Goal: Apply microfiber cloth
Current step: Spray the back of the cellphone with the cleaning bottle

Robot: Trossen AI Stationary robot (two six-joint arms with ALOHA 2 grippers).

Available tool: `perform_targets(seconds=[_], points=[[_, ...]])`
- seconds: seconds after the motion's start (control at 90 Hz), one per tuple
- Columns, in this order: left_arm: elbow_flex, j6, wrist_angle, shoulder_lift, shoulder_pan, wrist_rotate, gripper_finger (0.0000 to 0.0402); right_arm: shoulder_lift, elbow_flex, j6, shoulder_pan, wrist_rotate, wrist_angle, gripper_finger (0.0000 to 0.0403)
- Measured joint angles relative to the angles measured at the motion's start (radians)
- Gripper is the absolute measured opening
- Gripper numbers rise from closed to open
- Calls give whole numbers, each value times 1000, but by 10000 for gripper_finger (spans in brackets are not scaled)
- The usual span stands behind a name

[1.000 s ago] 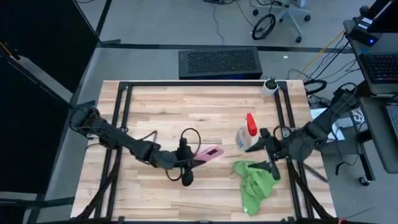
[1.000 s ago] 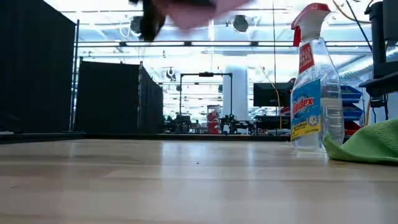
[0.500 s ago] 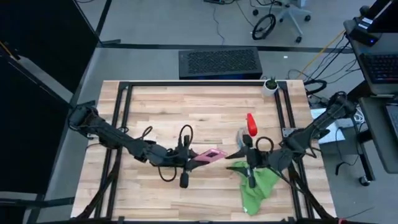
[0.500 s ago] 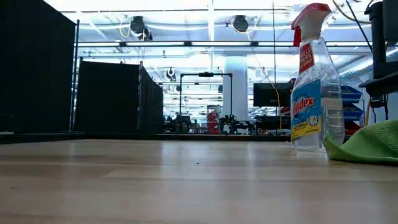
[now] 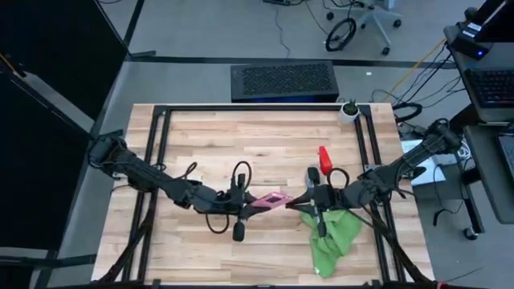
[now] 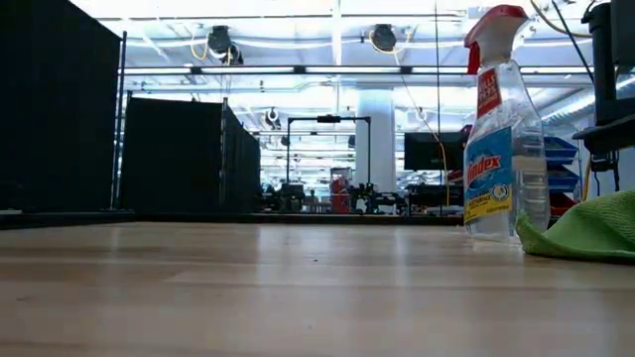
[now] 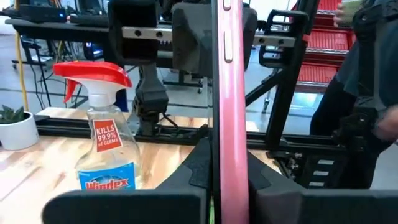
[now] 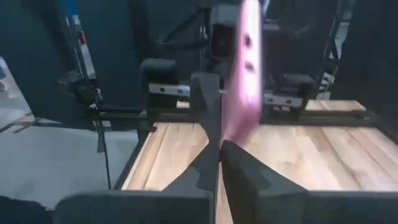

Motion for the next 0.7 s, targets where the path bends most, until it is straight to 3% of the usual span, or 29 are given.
perform_targets(seconds=[0.489,0.7], points=[[2,-2,-14,3,29,3,6,-2,0,-78,-64,-48,94,1],[0,11,-20,5,26,25,6,-59,0,-4,-33,-97,-91,1]])
